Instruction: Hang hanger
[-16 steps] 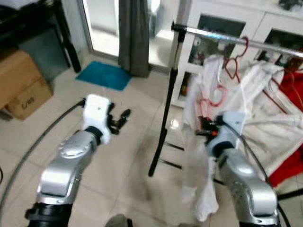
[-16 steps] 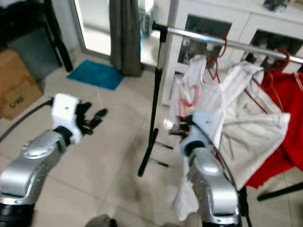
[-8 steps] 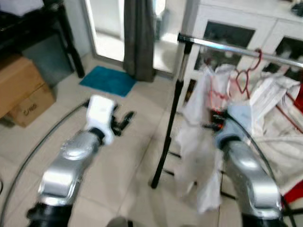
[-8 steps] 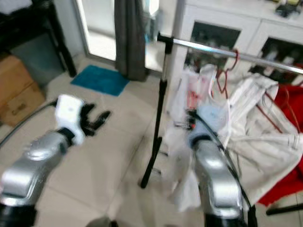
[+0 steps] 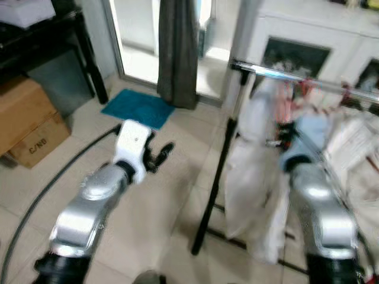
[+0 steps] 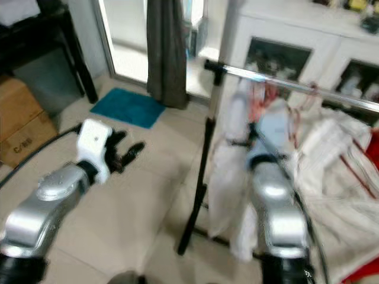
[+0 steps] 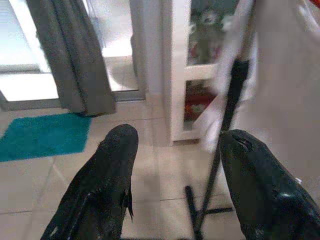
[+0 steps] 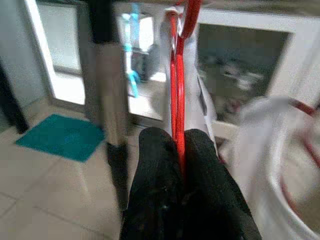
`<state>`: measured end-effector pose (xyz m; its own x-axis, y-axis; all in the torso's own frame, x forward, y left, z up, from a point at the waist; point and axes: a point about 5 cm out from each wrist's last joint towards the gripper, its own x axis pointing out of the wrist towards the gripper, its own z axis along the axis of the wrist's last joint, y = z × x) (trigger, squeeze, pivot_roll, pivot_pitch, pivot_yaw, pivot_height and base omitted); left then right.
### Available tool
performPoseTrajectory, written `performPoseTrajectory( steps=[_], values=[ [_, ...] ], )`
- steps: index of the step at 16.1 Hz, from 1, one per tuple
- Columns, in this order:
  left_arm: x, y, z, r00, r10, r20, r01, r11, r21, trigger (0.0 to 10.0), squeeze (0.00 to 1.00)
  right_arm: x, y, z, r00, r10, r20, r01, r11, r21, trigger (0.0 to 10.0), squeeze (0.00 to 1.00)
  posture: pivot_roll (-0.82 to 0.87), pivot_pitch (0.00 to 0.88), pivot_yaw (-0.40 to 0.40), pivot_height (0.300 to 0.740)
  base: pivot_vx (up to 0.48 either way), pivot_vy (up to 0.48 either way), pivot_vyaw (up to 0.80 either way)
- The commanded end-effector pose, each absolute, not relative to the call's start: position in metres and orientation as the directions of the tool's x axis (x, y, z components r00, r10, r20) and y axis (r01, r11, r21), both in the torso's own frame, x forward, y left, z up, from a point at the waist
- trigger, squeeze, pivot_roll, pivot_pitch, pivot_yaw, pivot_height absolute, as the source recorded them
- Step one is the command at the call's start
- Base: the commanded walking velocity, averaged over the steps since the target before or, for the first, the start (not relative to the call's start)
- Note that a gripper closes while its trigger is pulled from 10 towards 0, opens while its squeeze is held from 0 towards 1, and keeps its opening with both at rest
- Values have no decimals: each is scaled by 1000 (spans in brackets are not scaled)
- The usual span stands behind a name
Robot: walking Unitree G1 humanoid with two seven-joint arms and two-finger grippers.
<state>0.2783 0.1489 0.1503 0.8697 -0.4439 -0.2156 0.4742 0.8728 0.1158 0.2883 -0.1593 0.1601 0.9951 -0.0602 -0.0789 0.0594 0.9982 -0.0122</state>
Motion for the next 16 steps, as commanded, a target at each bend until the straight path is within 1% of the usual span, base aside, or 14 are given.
performPoseTrajectory(
  steps=[1,3,4,6,7,8,9,10,11,16],
  values=[
    [278,137,155,832,-518,-200,546,828,126,10000,0,293,-168,170,996,-83,-35,82,996,-44,10000,0,5,59,-35,740,0,0,0],
    [277,133,161,782,-594,-186,619,775,128,10000,0,299,-169,173,995,-85,-43,82,995,-63,10000,0,5,55,-34,740,0,0,0],
    [273,129,166,725,-665,-181,688,715,126,10000,0,304,-170,176,996,-84,-41,81,994,-69,10000,0,5,53,-33,740,0,0,0],
    [267,125,172,610,-766,-200,792,595,139,10000,0,317,-174,180,991,-114,-64,108,990,-94,10000,0,4,51,-33,740,0,0,0],
    [266,123,174,570,-794,-209,821,554,136,10000,0,323,-176,179,987,-135,-91,126,987,-98,10000,0,4,51,-33,740,0,0,0],
    [265,123,175,559,-802,-211,829,542,134,10000,0,324,-177,179,985,-141,-99,132,987,-97,10000,0,4,51,-34,740,0,0,0],
    [263,120,178,514,-831,-212,858,497,129,10000,0,330,-178,179,983,-141,-120,133,988,-76,10000,0,5,53,-35,740,0,0,0],
    [262,119,179,490,-845,-214,872,472,129,10000,0,334,-179,178,981,-142,-135,132,988,-76,10000,0,5,54,-35,740,0,0,0],
    [258,118,180,440,-870,-222,898,422,127,10000,0,343,-183,174,973,-156,-172,145,986,-77,10000,0,7,56,-38,740,0,0,0],
    [255,121,183,409,-883,-232,912,390,125,10000,0,363,-185,171,962,-144,-231,130,989,-76,10000,0,17,55,-45,740,0,0,0]
  ],
)
